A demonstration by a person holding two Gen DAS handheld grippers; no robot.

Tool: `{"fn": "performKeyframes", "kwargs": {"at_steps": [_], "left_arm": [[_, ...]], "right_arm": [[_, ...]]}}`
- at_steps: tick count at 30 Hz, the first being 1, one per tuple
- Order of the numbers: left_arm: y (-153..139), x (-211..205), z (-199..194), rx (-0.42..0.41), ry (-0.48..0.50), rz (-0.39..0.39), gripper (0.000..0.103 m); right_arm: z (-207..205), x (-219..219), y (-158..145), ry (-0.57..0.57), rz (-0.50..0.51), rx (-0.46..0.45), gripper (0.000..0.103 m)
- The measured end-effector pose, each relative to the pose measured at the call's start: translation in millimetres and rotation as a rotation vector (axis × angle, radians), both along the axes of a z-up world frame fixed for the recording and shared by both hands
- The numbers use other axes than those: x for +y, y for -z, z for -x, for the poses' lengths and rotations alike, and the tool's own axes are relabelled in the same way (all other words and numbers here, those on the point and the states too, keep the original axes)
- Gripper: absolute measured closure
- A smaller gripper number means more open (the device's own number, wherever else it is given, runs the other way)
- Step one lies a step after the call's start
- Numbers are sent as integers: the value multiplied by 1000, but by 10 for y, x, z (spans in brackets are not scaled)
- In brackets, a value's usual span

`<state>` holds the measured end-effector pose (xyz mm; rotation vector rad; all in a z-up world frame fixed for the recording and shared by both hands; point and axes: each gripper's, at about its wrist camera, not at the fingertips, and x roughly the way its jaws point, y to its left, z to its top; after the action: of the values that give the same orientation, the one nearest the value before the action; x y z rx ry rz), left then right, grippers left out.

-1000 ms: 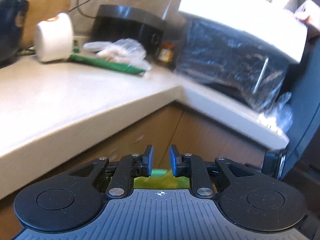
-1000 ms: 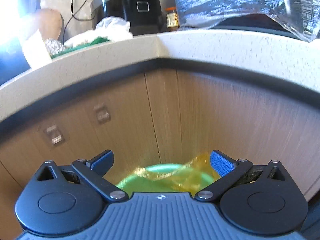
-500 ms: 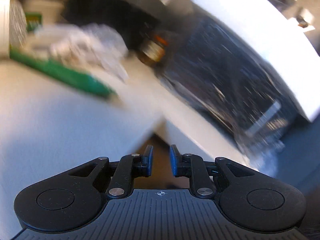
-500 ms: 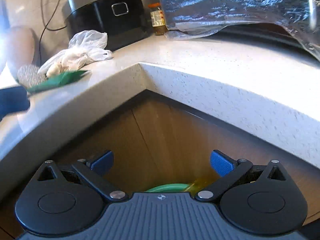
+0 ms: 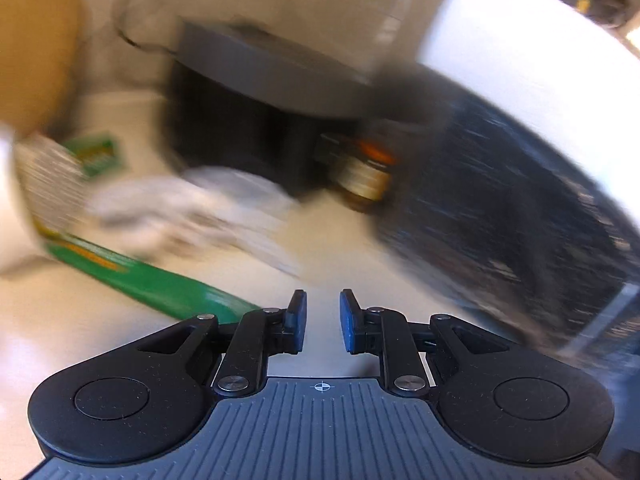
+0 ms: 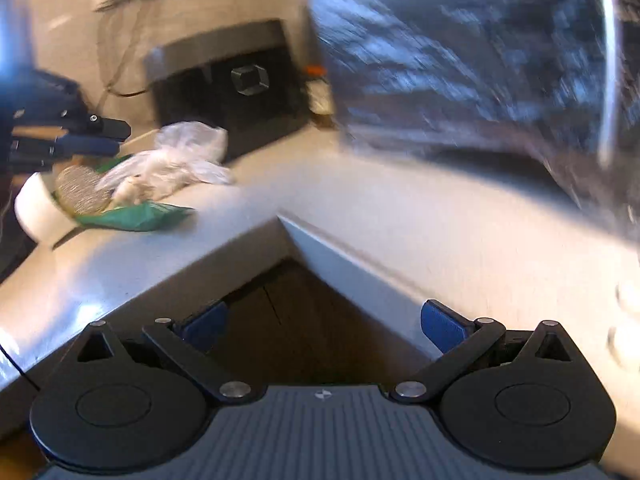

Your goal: Collect trash

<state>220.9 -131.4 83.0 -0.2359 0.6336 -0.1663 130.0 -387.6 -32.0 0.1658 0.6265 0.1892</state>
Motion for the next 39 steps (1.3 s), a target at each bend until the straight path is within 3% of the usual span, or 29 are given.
{"fn": "performKeyframes", "kwargs": {"at_steps": [3, 9, 14, 20, 24, 29, 32, 39], "left_arm": [[-197, 326, 138, -9, -143, -114, 82], [-370, 1180, 189, -24, -328, -200, 82], [-399, 1579, -172, -43, -297, -235, 82], [-364, 1774, -441, -36, -256, -273, 82], [-359, 1976, -417, -35, -224, -231, 82], [-415, 2427, -72, -54, -254, -67, 82], [-374, 2624, 210, -28, -273, -6, 82], [-241, 2964, 770, -10, -321, 123, 82]], "right_arm": [[-189, 146, -27, -44, -56, 11, 0], [-127, 895, -303, -62, -60, -52, 0], [-122, 1422, -434, -17, -37, 12, 0], [-90, 1789, -666, -5, 96, -45, 0], [-277, 1975, -904, -71, 37, -84, 0], [-671, 2589, -1112, -320, 17, -135, 0], [-1004, 3020, -1186, -427, 19, -147, 0], [-1776, 3604, -1175, -579, -60, -27, 0]]}}
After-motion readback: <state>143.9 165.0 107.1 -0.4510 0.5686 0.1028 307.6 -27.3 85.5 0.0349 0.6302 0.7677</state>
